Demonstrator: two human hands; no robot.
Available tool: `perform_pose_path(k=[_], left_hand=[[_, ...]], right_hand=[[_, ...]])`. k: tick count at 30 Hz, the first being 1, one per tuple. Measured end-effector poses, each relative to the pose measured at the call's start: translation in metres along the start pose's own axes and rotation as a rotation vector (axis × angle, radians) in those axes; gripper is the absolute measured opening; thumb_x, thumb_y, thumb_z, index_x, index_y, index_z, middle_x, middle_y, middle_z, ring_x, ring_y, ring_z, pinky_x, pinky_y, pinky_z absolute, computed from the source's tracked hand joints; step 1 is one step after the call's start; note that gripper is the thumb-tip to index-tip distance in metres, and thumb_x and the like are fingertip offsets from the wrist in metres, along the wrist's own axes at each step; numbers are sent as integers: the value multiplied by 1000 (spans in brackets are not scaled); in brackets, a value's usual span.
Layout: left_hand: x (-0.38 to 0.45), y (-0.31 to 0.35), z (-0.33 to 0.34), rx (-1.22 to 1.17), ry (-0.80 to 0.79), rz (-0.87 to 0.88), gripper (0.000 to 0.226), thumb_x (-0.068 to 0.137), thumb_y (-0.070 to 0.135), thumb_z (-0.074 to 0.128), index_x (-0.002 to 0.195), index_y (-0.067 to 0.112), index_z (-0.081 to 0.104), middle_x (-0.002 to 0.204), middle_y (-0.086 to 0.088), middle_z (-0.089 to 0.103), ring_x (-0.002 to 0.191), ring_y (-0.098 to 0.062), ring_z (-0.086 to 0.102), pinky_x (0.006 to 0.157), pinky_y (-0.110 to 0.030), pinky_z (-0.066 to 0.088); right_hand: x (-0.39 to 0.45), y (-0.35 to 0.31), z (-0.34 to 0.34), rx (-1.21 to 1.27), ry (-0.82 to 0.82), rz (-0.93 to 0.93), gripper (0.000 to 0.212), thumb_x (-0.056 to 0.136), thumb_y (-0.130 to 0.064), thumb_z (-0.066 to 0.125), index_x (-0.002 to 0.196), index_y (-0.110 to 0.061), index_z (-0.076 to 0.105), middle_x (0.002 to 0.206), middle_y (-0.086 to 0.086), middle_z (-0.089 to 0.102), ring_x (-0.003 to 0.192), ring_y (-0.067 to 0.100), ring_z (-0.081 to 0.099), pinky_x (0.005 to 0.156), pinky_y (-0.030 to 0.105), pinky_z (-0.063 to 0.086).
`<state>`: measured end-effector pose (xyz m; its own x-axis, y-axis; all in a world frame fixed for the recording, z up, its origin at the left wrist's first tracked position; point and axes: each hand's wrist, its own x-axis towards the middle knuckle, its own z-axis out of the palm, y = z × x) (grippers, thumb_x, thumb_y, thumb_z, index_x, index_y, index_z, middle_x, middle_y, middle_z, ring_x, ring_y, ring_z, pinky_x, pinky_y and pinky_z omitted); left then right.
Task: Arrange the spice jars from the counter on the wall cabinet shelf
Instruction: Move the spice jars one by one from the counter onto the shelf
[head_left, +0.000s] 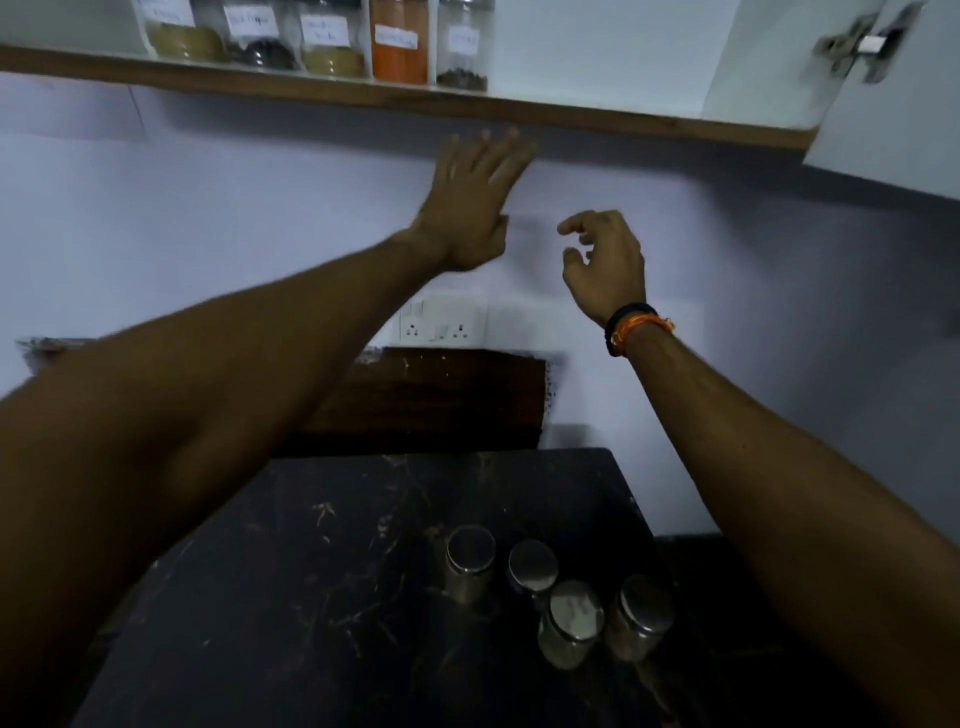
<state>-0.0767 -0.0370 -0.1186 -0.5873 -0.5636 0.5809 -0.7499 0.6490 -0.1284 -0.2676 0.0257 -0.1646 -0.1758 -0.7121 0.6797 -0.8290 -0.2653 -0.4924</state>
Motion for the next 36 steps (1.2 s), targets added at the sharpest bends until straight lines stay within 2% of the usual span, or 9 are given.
perform_pose_path(k=[6, 12, 15, 17, 20, 25, 29, 32, 36], left_hand=[[-73, 53, 76, -333, -325, -20, 83, 94, 23, 57, 161, 19, 9, 167, -12, 10, 154, -27, 13, 123, -50, 8], [-128, 100, 125, -534, -541, -96, 79, 92, 21, 62, 158, 16, 19, 162, -13, 27, 148, -31, 27, 120, -53, 23], [-152, 118, 143, -596, -639, -144, 77, 92, 20, 63, 157, 14, 23, 159, -15, 31, 145, -33, 32, 118, -52, 29], [-169, 131, 155, -645, -694, -173, 75, 93, 18, 63, 157, 14, 25, 157, -15, 34, 142, -33, 36, 117, -49, 32], [-197, 149, 172, -733, -736, -237, 68, 94, 17, 63, 154, 17, 31, 151, -12, 41, 140, -29, 40, 116, -43, 34], [-227, 173, 187, -816, -799, -321, 64, 94, 12, 62, 151, 16, 35, 150, -12, 44, 137, -28, 44, 112, -46, 41], [-246, 186, 196, -811, -801, -345, 60, 96, 11, 59, 151, 13, 35, 151, -12, 44, 138, -27, 44, 113, -44, 40], [-257, 195, 203, -780, -789, -315, 57, 96, 13, 60, 149, 11, 40, 147, -12, 49, 136, -26, 47, 112, -42, 40], [-267, 201, 211, -792, -788, -318, 53, 93, 14, 63, 143, 8, 45, 143, -13, 52, 131, -26, 51, 110, -40, 42]], right_hand=[[-72, 51, 20, -93, -268, 161, 33, 85, -3, 58, 114, -16, 68, 119, 11, 59, 107, 25, 61, 88, 29, 47], [-158, 96, 34, -110, -479, 371, 29, 85, -8, 62, 110, -21, 69, 119, 10, 59, 109, 27, 61, 88, 24, 43], [-193, 108, 38, -147, -563, 462, 23, 86, -18, 61, 107, -25, 68, 122, 9, 63, 110, 30, 62, 97, 34, 49], [-214, 113, 41, -207, -633, 483, 29, 88, -19, 61, 115, -19, 70, 123, 11, 65, 114, 32, 61, 102, 42, 49], [-254, 116, 45, -210, -626, 548, 23, 92, -13, 58, 111, -9, 70, 116, 13, 67, 111, 31, 62, 98, 37, 48], [-312, 116, 45, -200, -707, 552, 22, 94, -17, 58, 113, -10, 66, 118, 12, 64, 115, 27, 58, 104, 41, 45], [-336, 120, 43, -268, -752, 561, 32, 93, -26, 60, 124, -18, 60, 128, 8, 58, 119, 27, 52, 106, 39, 39], [-348, 126, 46, -424, -831, 448, 37, 95, -38, 54, 126, -18, 57, 128, 7, 60, 120, 26, 52, 107, 40, 36], [-357, 133, 50, -470, -869, 475, 60, 87, -57, 60, 135, -21, 49, 131, 6, 57, 121, 25, 53, 108, 42, 39]])
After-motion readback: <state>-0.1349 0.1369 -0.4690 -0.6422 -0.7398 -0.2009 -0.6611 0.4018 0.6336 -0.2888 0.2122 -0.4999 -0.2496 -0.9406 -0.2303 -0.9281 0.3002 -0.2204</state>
